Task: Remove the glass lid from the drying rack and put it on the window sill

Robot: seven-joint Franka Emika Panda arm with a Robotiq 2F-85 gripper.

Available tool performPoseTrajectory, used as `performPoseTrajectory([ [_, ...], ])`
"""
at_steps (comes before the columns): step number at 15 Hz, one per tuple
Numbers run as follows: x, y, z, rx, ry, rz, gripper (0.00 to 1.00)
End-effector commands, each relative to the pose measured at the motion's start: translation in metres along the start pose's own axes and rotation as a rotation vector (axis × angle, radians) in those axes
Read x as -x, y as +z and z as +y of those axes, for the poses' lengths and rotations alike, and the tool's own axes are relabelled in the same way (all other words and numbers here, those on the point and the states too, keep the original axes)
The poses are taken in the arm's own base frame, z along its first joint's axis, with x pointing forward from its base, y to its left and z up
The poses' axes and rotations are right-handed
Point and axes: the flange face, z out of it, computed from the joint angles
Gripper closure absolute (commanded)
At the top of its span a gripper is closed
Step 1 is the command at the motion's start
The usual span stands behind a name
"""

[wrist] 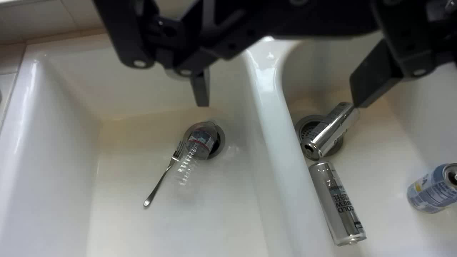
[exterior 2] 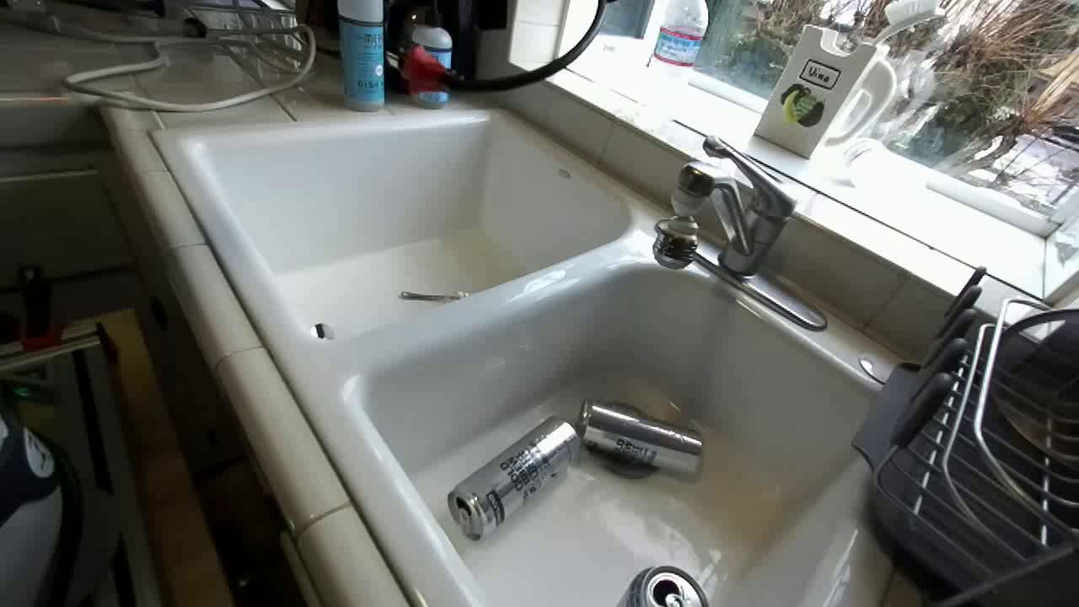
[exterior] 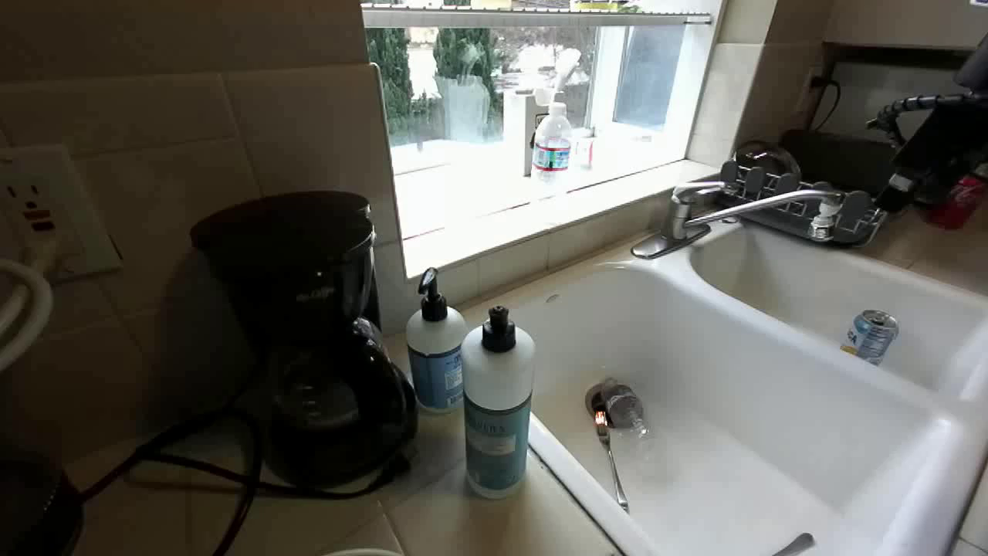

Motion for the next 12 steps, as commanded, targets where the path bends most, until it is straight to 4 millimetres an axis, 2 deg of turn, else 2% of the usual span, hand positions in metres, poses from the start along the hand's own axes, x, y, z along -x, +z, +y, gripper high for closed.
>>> performPoseTrajectory([
  [1,0.0,-0.001,0.0,0.0,0.0,0.0,0.0],
  [6,0.0,-0.001,0.0,0.0,0.0,0.0,0.0],
  [9,-0.013,-0.014,0.027,-0.019,-0.003,0.053,0.0],
  [12,-0.031,-0.043,0.068,0.016,-0.042,0.149,0.0],
])
